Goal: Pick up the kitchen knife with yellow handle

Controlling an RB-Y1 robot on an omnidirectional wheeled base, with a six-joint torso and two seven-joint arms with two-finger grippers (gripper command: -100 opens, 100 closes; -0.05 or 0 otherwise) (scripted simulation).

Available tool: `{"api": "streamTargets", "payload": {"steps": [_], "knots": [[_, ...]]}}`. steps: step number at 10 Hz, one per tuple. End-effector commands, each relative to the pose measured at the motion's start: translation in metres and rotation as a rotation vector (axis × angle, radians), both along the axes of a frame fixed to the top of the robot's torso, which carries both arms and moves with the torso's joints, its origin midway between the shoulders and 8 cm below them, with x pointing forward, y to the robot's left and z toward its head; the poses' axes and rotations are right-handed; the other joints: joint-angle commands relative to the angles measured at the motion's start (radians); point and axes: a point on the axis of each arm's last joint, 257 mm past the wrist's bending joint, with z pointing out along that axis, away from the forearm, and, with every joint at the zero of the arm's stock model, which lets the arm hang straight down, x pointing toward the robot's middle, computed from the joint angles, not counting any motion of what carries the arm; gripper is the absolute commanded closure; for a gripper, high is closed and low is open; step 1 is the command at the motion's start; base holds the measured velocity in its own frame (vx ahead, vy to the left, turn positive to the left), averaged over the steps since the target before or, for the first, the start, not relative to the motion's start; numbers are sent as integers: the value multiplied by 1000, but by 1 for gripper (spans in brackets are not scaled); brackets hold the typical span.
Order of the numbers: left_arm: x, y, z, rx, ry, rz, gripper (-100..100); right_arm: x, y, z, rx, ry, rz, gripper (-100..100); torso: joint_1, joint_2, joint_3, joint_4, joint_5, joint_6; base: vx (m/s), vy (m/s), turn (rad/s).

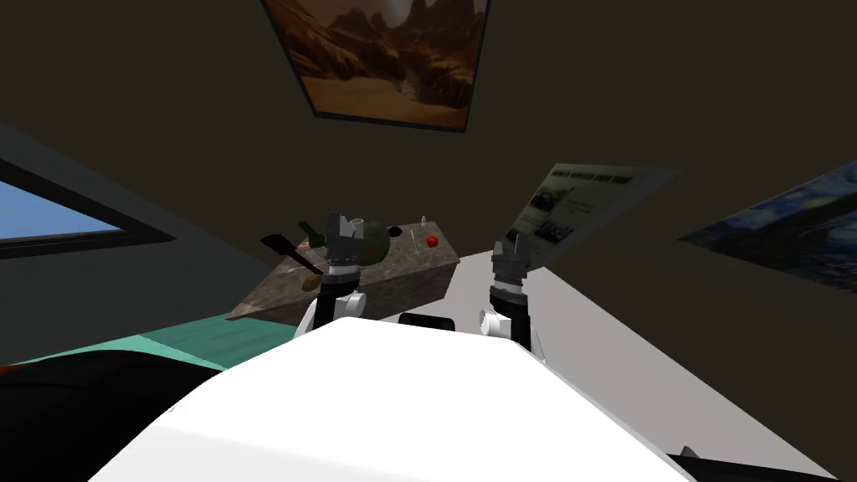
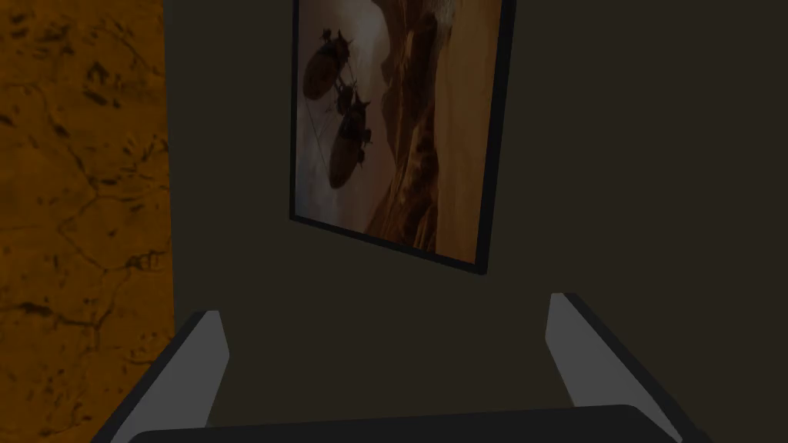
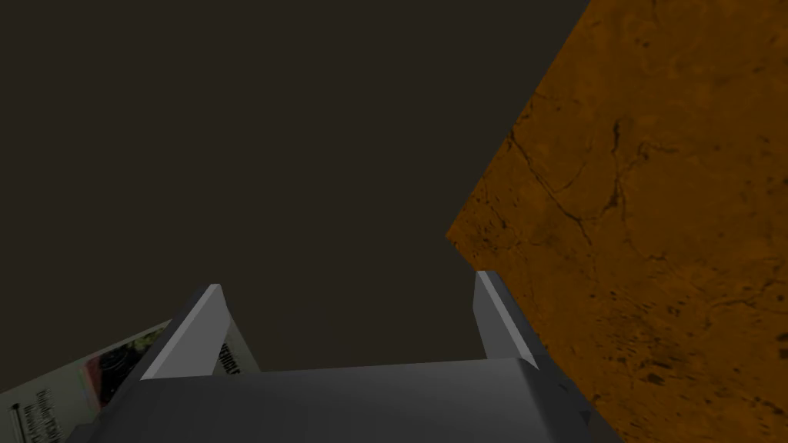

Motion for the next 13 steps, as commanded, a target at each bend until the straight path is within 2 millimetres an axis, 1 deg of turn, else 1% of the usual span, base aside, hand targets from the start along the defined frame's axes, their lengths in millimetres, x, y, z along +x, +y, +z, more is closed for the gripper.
{"api": "streamTargets", "payload": {"steps": [1, 5, 6, 7, 8, 10, 11, 13], "knots": [[8, 2, -7, 14, 37, -11, -100, 0, 0, 0, 0, 0, 0, 0, 0, 0, 0, 0, 0, 0, -28, 2, -136], [32, 15, -31, 22, 153, -25, -100, 0, 0, 0, 0, 0, 0, 0, 2, 5, 3, 1, 0, 0, -66, 17, -169], [33, 15, -32, 21, 161, -23, -100, 0, 0, 0, 0, 0, 0, 0, 2, 5, 3, 1, 0, 0, -53, 11, -56], [40, 20, -40, 21, 198, -24, -100, 0, 0, 0, 0, 0, 0, 0, 1, 4, 2, 1, 0, 0, -49, 5, -134], [41, 21, -41, 20, 204, -23, -100, 0, 0, 0, 0, 0, 0, 0, 1, 3, 2, 1, 0, 0, -35, 6, -81], [55, 32, -57, 20, 275, -25, -100, 0, 0, 0, 0, 0, 0, 0, 1, 3, 2, 1, 0, 0, -55, 2, -195], [58, 34, -62, 15, 299, -19, -100, 0, 0, 0, 0, 0, 0, 0, 1, 4, 2, 1, 0, 1, -56, 11, -132], [73, 48, -80, 14, 378, -17, -100, 0, 0, 0, 0, 0, 0, 0, 1, 3, 2, 1, 0, 0, -58, -2, -227]]}}
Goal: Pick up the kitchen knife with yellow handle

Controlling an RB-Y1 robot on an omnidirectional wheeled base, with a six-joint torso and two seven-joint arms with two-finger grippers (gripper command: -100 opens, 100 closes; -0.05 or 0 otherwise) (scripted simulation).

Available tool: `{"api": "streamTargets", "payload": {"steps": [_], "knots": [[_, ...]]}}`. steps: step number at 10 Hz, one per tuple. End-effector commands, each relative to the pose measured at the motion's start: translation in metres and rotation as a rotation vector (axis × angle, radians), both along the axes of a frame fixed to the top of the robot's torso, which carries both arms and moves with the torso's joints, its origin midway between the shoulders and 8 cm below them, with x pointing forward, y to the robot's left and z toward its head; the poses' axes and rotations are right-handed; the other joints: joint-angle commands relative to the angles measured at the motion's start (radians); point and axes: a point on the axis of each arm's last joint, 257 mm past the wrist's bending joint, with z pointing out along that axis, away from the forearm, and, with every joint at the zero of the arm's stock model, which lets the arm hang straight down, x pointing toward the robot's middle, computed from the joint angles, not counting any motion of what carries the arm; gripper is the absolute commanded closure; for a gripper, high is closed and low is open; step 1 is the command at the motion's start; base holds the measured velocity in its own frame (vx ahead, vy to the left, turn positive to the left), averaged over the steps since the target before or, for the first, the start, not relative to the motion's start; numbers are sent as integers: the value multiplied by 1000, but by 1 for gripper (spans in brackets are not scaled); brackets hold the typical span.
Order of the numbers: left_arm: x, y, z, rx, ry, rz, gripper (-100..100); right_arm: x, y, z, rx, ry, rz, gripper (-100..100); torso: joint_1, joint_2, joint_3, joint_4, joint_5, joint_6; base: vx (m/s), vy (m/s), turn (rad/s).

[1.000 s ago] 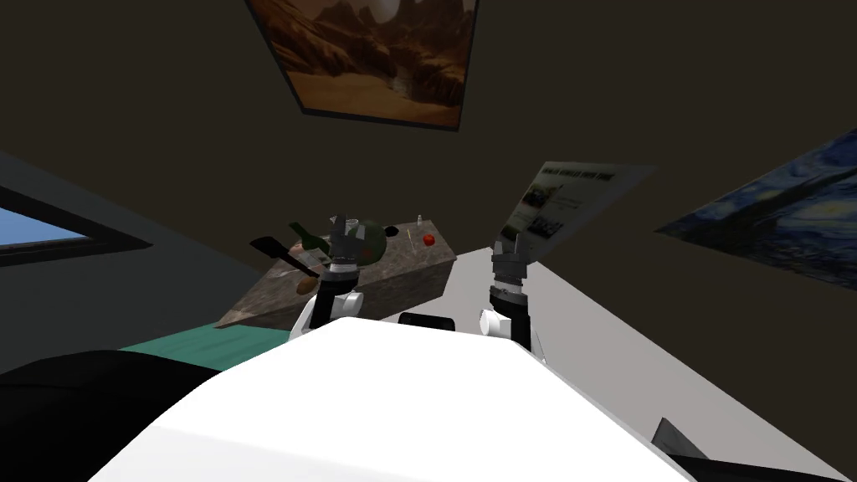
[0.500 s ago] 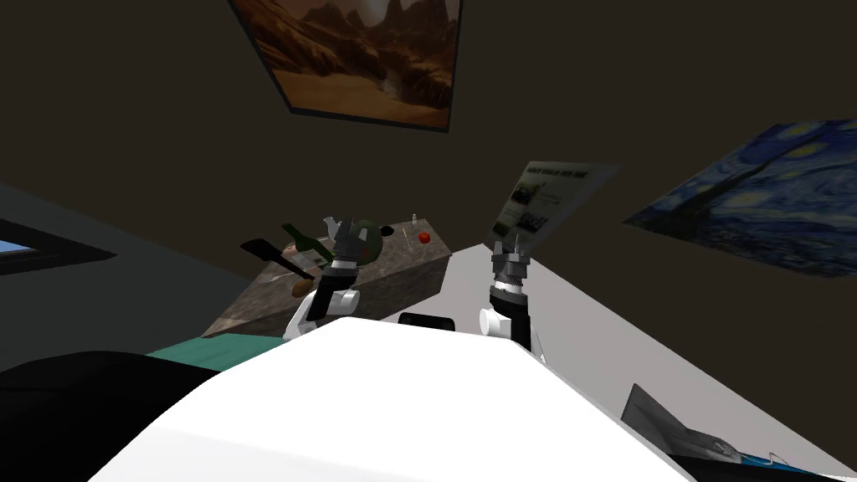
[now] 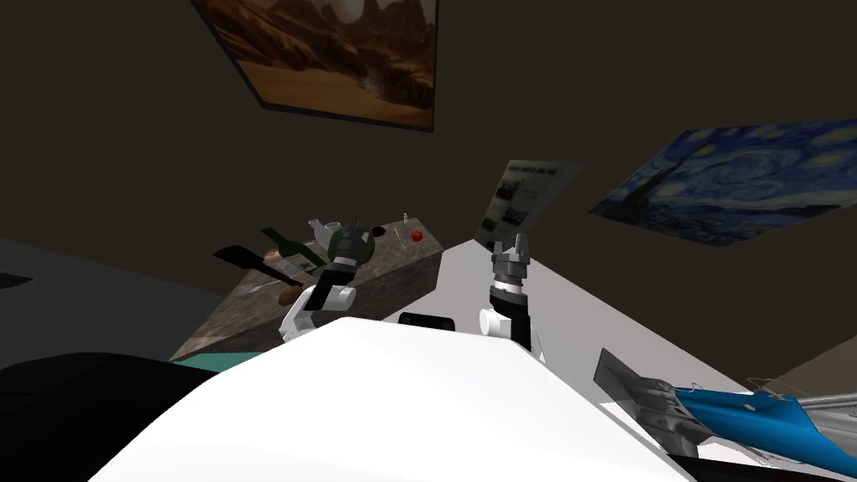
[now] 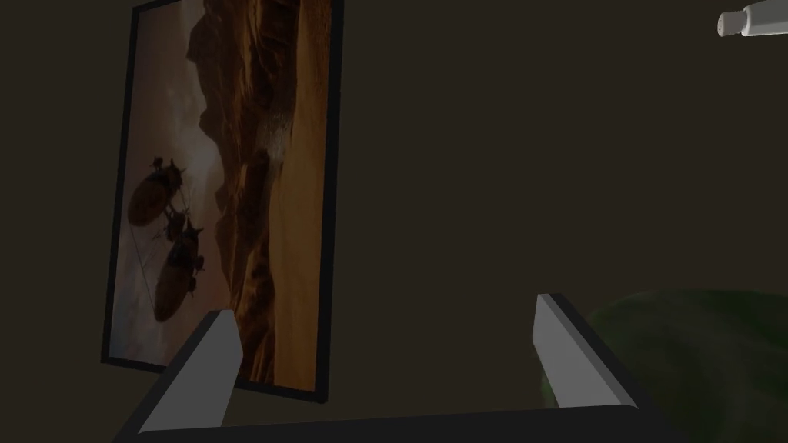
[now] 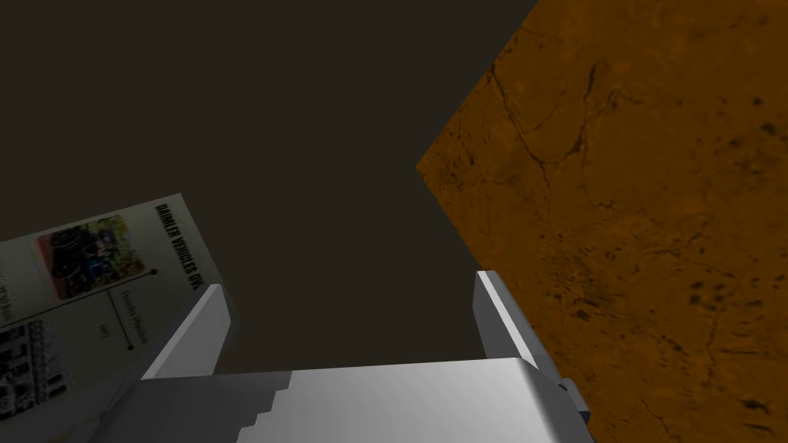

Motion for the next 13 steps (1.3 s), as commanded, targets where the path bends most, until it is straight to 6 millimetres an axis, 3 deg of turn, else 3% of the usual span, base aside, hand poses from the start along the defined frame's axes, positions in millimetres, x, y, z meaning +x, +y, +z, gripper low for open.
{"api": "streamTargets", "payload": {"steps": [1, 13], "knots": [[8, 9, -13, -5, 53, 11, -100, 0, 0, 0, 0, 0, 0, 0, 0, 0, 0, 0, 0, 0, -50, 10, -102], [43, 63, -87, -12, 373, 71, -100, 0, 0, 0, 0, 0, 0, 0, 0, -3, -1, 0, 0, -1, -28, 0, -128]]}}
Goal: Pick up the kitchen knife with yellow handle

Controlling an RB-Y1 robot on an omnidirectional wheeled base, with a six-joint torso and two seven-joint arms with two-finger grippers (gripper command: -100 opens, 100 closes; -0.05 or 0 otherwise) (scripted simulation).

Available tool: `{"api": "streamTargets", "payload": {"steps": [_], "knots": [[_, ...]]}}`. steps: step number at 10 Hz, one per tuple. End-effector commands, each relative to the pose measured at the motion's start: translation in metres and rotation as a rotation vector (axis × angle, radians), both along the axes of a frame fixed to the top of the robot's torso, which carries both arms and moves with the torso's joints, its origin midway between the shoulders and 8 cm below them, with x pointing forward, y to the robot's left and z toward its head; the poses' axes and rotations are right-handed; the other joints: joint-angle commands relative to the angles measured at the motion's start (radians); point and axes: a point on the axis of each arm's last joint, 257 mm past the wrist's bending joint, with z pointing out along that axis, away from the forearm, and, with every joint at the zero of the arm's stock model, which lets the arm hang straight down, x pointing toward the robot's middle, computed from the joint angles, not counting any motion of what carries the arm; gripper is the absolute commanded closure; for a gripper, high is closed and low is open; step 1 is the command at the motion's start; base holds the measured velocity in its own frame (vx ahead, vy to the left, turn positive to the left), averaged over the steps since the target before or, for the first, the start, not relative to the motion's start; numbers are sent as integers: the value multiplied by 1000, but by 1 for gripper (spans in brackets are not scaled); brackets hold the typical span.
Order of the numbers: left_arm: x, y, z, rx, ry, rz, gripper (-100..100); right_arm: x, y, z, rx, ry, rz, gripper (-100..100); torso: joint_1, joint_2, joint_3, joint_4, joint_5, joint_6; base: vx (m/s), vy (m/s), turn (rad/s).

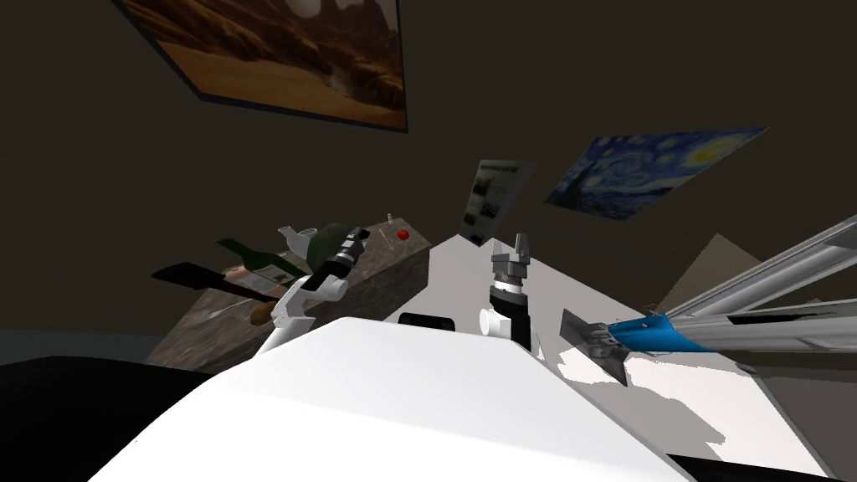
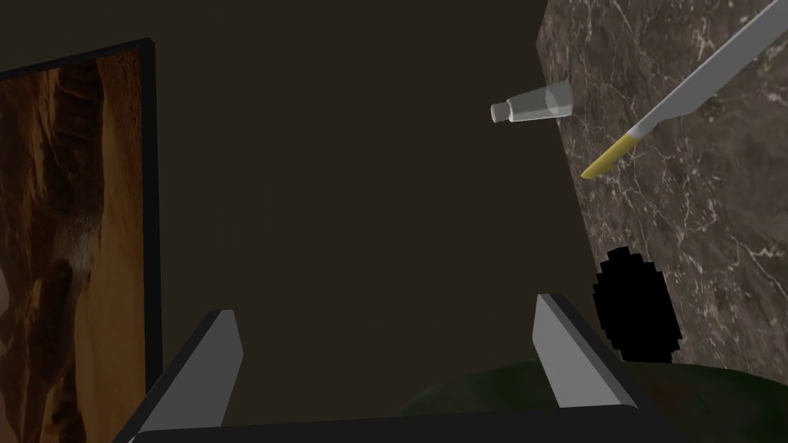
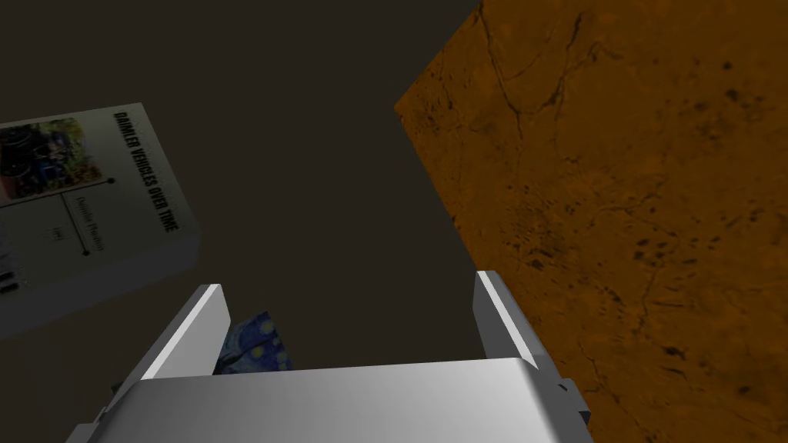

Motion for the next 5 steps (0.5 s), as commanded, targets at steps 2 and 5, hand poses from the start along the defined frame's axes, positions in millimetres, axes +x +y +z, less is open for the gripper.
{"api": "streamTargets", "payload": {"steps": [2, 5], "knots": [[5, 13, -17, 1, 77, 17, -100, 0, 0, 0, 0, 0, 0, 0, 0, 0, 0, 0, 0, 1, -13, -4, -172], [7, 25, -34, 4, 149, 32, -100, 0, 0, 0, 0, 0, 0, 0, 0, 0, 0, 0, 0, 0, -11, -2, -95]]}}
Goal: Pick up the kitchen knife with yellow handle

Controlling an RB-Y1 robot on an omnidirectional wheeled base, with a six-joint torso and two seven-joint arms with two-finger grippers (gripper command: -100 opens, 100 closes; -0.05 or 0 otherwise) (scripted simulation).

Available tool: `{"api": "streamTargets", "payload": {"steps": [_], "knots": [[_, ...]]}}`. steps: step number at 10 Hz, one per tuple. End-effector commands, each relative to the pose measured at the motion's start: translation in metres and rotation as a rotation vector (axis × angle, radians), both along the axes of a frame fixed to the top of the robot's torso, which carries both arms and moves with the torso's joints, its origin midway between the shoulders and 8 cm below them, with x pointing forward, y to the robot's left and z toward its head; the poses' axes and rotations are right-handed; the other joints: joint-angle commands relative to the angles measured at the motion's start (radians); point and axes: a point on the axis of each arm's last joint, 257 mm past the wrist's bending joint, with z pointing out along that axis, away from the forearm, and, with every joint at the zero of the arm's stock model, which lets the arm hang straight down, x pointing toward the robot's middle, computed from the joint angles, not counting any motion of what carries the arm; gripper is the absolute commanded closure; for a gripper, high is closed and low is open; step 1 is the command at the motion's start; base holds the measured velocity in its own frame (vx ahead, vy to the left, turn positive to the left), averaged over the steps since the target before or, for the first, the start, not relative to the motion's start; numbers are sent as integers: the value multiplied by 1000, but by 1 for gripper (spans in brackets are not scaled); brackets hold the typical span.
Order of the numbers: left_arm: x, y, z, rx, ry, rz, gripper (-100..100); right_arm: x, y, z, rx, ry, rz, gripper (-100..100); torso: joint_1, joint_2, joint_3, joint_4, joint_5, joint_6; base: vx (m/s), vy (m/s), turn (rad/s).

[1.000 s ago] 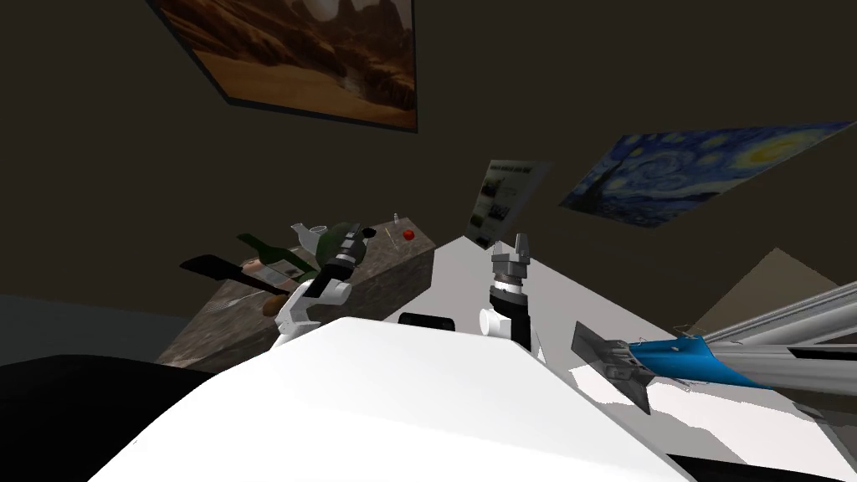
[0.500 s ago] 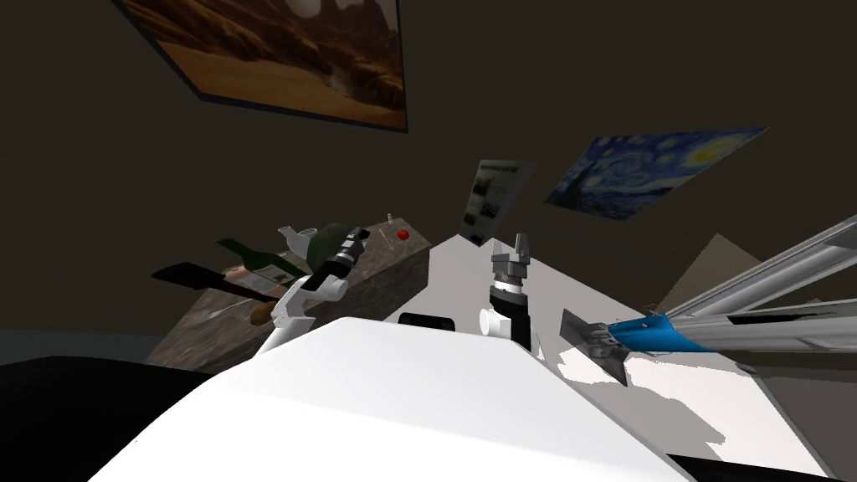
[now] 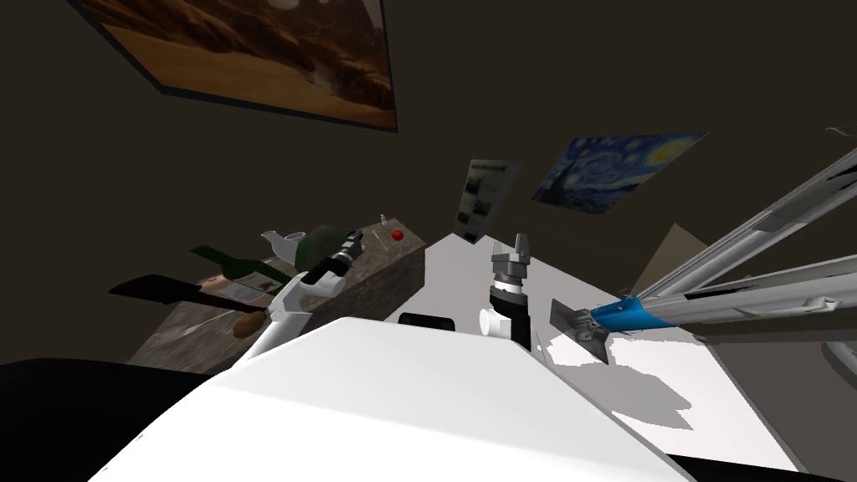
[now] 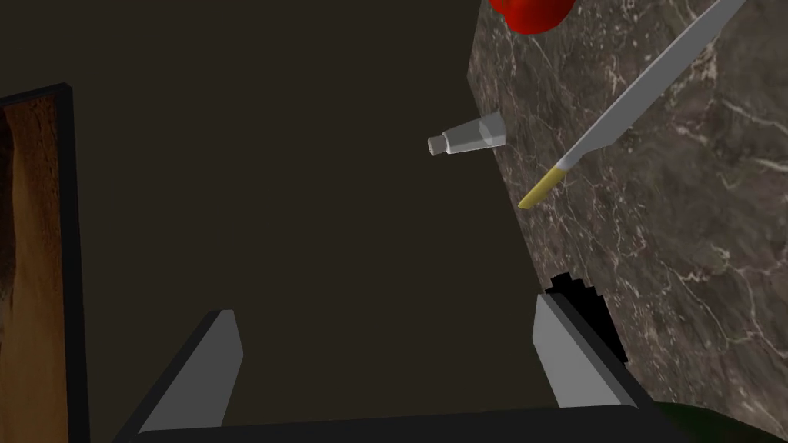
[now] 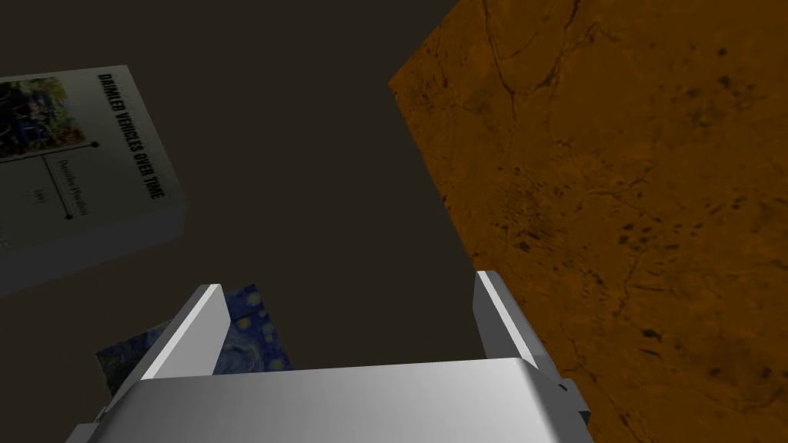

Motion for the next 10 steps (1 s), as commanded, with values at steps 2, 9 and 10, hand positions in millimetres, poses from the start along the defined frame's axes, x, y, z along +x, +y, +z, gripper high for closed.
{"api": "streamTargets", "payload": {"steps": [2, 9, 10], "knots": [[1, 15, -18, 4, 82, 18, -100, 0, 0, 0, 0, 0, 0, 0, 0, 0, 0, 0, 0, 1, -3, -4, -163], [-2, 51, -62, 28, 297, 55, -100, 0, 0, 0, 0, 0, 0, 0, 0, -1, -1, 0, 0, 1, 5, 0, -124], [-3, 61, -70, 40, 344, 56, -100, 0, 0, 0, 0, 0, 0, 0, 0, -1, -1, 0, 0, 0, 25, 3, -169]]}}
